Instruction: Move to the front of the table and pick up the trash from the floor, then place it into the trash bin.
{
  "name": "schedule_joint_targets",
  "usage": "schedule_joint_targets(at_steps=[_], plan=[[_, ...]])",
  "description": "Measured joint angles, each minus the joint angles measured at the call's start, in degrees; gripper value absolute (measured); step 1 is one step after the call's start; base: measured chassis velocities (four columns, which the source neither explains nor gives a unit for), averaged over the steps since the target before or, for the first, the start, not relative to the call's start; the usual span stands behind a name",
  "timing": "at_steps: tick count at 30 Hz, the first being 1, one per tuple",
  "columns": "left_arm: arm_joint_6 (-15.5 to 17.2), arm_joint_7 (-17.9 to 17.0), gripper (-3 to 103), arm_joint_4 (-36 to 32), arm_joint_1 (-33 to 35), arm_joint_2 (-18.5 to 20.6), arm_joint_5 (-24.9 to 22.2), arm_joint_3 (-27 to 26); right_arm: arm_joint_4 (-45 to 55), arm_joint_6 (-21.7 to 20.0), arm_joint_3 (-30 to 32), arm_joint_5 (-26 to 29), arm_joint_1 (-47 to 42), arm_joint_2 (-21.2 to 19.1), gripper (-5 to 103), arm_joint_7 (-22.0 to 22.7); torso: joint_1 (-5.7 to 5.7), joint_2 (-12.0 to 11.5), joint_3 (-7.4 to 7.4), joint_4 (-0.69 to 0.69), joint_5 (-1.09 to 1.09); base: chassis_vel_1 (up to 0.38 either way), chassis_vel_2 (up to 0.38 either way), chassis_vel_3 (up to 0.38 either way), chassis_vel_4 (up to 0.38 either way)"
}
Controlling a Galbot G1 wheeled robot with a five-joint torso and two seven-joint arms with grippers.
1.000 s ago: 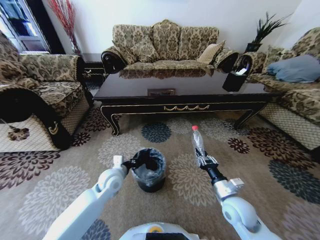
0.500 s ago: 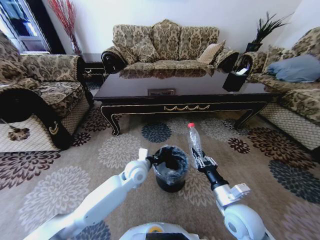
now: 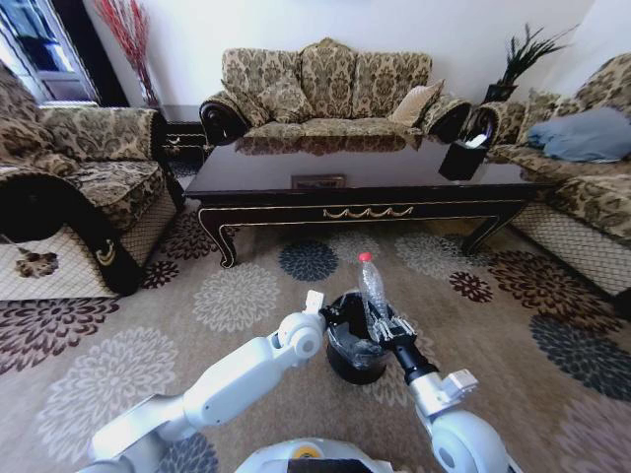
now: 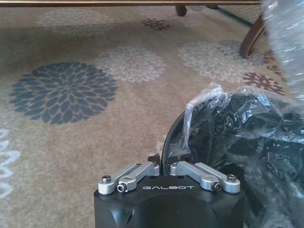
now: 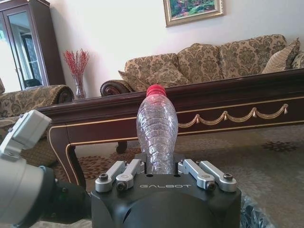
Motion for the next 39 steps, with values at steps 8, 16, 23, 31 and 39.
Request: schedule_joint_targets(at_steps=[8, 16, 23, 31, 39], plan=[[0.19, 0.03, 4, -1.67, 0.17, 2.35, 0.07, 0.47, -2.47, 0.46, 0.35, -0.26, 1.55, -0.1, 35, 0.48, 0.0, 0.0, 0.0, 0.01, 0.0, 0.0, 0.0, 0.0, 0.0], [0.32, 0.22, 4, -2.27, 0.84, 2.54, 0.61, -0.88, -2.67, 0.49, 0.34, -0.13, 1.39, 0.02, 67, 0.63, 0.0, 0.0, 0.0, 0.0, -0.01, 0.0, 0.0, 0.0, 0.0], [0.38, 0.29, 4, -2.53, 1.45, 2.86, 0.91, -1.11, -2.64, 0.41, 0.35, -0.14, 1.01, -0.04, 88, 0.61, 0.0, 0.0, 0.0, -0.01, -0.01, 0.0, 0.0, 0.0, 0.0], [0.59, 0.37, 4, -3.39, 1.7, 5.41, 0.66, -5.22, -2.25, 1.26, 2.23, -0.17, 0.2, 1.07, 100, 0.45, 0.0, 0.0, 0.0, 0.01, -0.02, 0.0, 0.0, 0.0, 0.0], [0.59, 0.38, 4, -4.42, 1.31, 8.08, -0.83, -9.86, -1.89, 2.58, 5.22, 0.09, -1.36, 2.39, 100, 0.33, 0.0, 0.0, 0.0, 0.0, -0.02, 0.0, 0.0, 0.0, 0.0]])
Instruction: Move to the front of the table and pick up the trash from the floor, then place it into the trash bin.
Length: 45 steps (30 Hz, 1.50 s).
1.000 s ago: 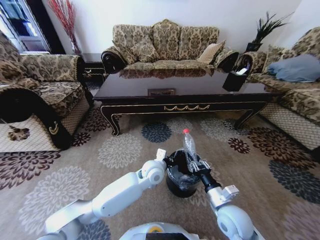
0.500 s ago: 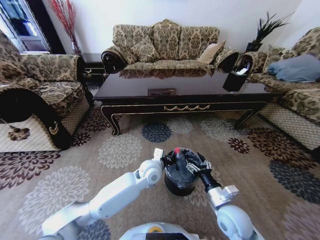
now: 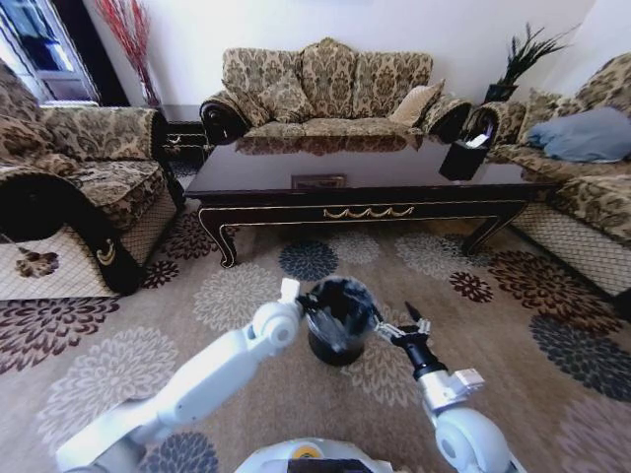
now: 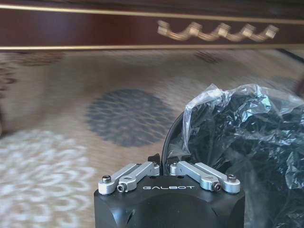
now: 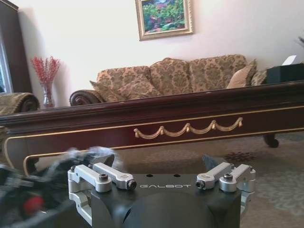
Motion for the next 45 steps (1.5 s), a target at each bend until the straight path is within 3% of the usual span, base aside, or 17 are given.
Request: schedule_joint_targets(at_steps=[1, 4, 5, 6, 7, 11, 14, 18, 23, 33, 45], plan=[[0.0, 0.01, 4, -0.12, 0.06, 0.3, -0.15, -0.67, 0.05, 0.18, 0.36, 0.05, -0.19, 0.07, 100, -0.01, 0.0, 0.0, 0.0, 0.0, 0.0, 0.0, 0.0, 0.0, 0.0], [0.0, 0.78, 4, -2.26, 4.99, 4.68, -0.97, -12.11, -0.36, 2.36, 4.07, 0.36, -1.83, 0.08, 100, 0.12, 0.0, 0.0, 0.0, -0.01, -0.01, 0.0, 0.0, 0.0, 0.0], [0.0, 0.78, 4, -2.26, 4.99, 4.68, -0.97, -12.11, -0.36, 2.36, 4.07, 0.36, -1.83, 0.08, 100, 0.12, 0.0, 0.0, 0.0, -0.01, -0.01, 0.0, 0.0, 0.0, 0.0], [-0.07, 1.11, 4, -3.7, 8.84, 7.28, -0.73, -16.75, -1.24, 2.9, 4.69, -0.09, -2.02, -0.02, 100, 0.25, 0.0, 0.0, 0.0, 0.06, -0.02, 0.0, 0.0, 0.0, 0.0], [-0.45, 1.61, 4, -4.87, 11.94, 10.17, -0.18, -19.57, -1.85, 3.0, 4.96, -0.22, -2.6, 0.12, 100, 0.49, 0.0, 0.0, 0.0, 0.04, -0.02, 0.0, 0.0, 0.0, 0.0], [-0.92, 2.86, 4, -6.67, 17.12, 14.62, 0.72, -24.41, -3.01, 3.05, 5.06, -0.83, -3.43, 0.81, 100, 0.89, 0.0, 0.0, 0.0, 0.02, 0.0, 0.0, 0.0, 0.0, 0.0], [-1.04, 3.66, 4, -7.61, 20.52, 15.49, 1.94, -27.64, -3.71, 3.04, 4.83, -1.21, -3.69, 1.36, 100, 1.29, 0.0, 0.0, -0.01, 0.0, 0.0, 0.0, 0.0, 0.0, 0.0], [-1.05, 4.92, 4, -8.24, 24.52, 14.72, 4.96, -31.34, -4.39, 3.0, 5.06, -1.53, -4.8, 1.6, 100, 1.59, -0.01, 0.0, -0.01, 0.0, 0.01, 0.0, 0.0, 0.0, 0.0], [-2.95, 10.28, 4, -7.2, 29.97, 10.59, 10.2, -35.86, -4.63, 2.99, 6.17, -2.25, -7.1, 1.64, 100, 1.99, 0.0, 0.0, -0.01, -0.01, 0.01, 0.0, 0.0, 0.0, 0.0], [-5.4, 14.78, 4, -2.25, 30.11, 4.67, 14.26, -33.12, -5.16, 2.89, 5.56, -4.05, -8.26, 4.57, 100, 2.15, -0.01, 0.0, -0.01, -0.02, 0.01, 0.0, 0.0, 0.0, 0.0], [-6.77, 16.75, 4, 3.24, 30.18, 1.88, 16.78, -31.47, -7.26, 3.01, 4.69, -4.56, -7.73, 4.74, 100, 2.09, -0.01, 0.0, -0.01, 0.01, 0.01, 0.0, 0.0, 0.0, 0.0]])
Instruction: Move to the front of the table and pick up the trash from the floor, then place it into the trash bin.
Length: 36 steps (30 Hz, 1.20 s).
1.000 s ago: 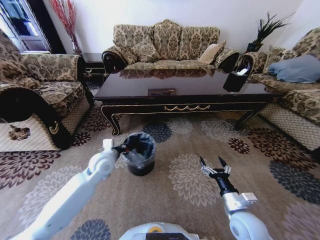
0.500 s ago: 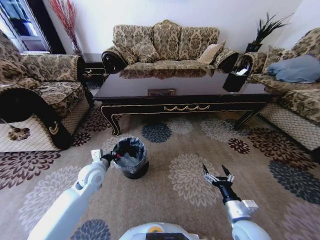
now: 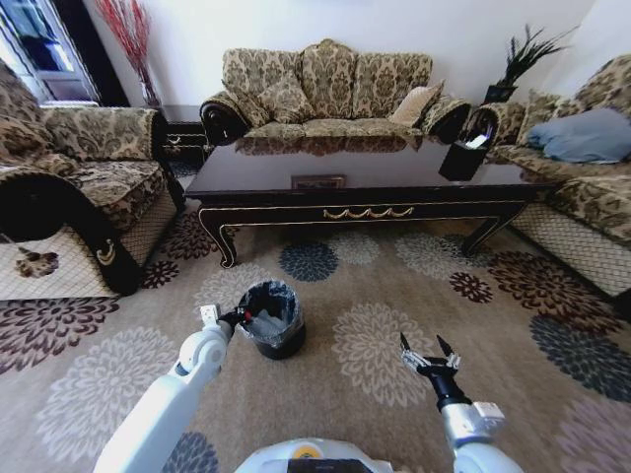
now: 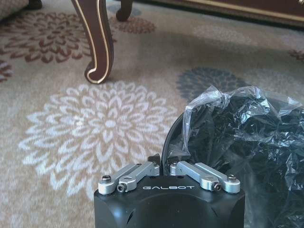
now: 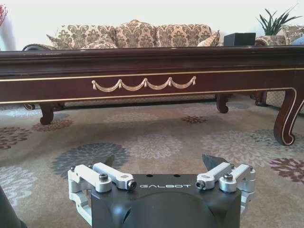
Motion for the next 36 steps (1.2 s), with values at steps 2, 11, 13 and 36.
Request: schedule_joint_targets(at_steps=[2, 11, 13, 36], plan=[[-0.24, 0.23, 4, 0.32, 0.23, -0.08, 0.53, 0.03, -0.2, 0.02, -0.14, -0.06, 0.07, 0.09, 100, -0.03, 0.0, 0.0, 0.0, 0.0, 0.0, 0.0, 0.0, 0.0, 0.0], [-0.08, 0.11, 16, -0.55, 1.19, 0.47, 0.68, 0.01, -1.06, 0.36, -0.37, 0.01, 0.41, 0.2, 100, -0.22, 0.0, 0.0, 0.01, -0.02, -0.03, 0.0, 0.0, 0.0, 0.0], [0.19, -0.57, 27, -1.78, 1.1, 0.77, 0.98, 0.2, -1.49, 0.41, -0.5, 0.05, 0.69, 0.23, 100, -0.25, 0.0, 0.0, 0.01, 0.0, 0.0, 0.0, 0.0, 0.0, 0.0], [-9.25, 3.97, 100, -13.21, 10.51, 2.72, 12.97, -5.01, -3.21, 6.8, -1.15, -5.7, 0.52, 3.48, 100, -7.97, 0.0, 0.0, 0.0, -0.02, 0.0, 0.0, 0.0, 0.0, 0.0]])
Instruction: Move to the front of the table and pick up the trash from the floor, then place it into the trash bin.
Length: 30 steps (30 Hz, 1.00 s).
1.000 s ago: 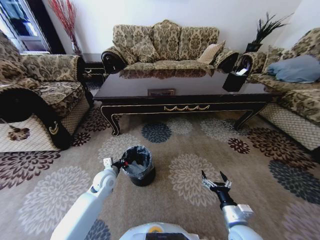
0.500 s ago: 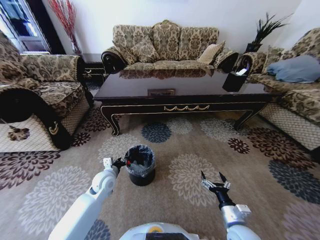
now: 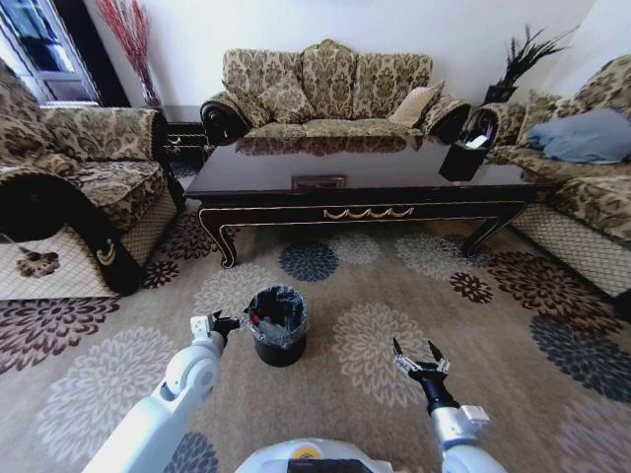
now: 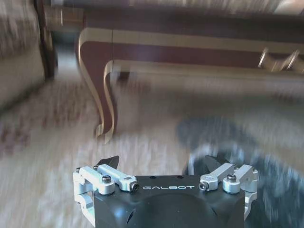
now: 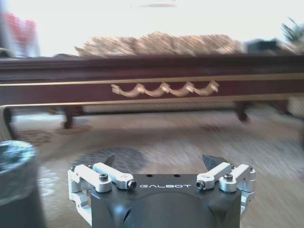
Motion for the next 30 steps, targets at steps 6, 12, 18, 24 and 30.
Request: schedule_joint_targets(at_steps=[6, 12, 18, 24, 30], plan=[[-8.6, 4.86, 100, -1.18, 6.97, -0.94, 10.38, -3.67, -1.54, 7.23, 0.52, -6.1, -0.9, 1.74, 100, -6.04, 0.0, 0.0, 0.0, 0.02, 0.01, 0.0, 0.0, 0.0, 0.0], [-15.59, 7.86, 100, -1.72, 15.47, -2.16, 17.18, -11.22, -3.28, 13.79, 0.98, -10.77, -1.4, 4.01, 100, -9.33, 0.0, 0.0, 0.0, 0.02, -0.01, 0.0, 0.0, 0.0, 0.0], [-19.51, 9.79, 100, -5.07, 26.5, -5.52, 19.66, -18.77, -5.48, 16.05, 1.9, -10.93, -0.32, 5.43, 100, -8.86, -0.01, 0.0, -0.01, 0.02, 0.0, 0.0, 0.0, 0.0, 0.0], [-28.96, 13.82, 100, -3.33, 35.51, -9.2, 22.44, -21.07, -10.64, 17.76, 3.69, -9.2, 1.83, 5.84, 100, -7.78, 0.0, -0.01, -0.01, 0.02, 0.0, 0.0, 0.0, 0.0, 0.0], [-34.35, 16.14, 100, -0.06, 38.41, -11.3, 22.82, -19.32, -12.13, 18.66, 4.53, -7.45, 2.66, 5.79, 100, -7.71, 0.0, 0.0, -0.01, 0.01, 0.0, 0.0, 0.0, 0.0, 0.0]])
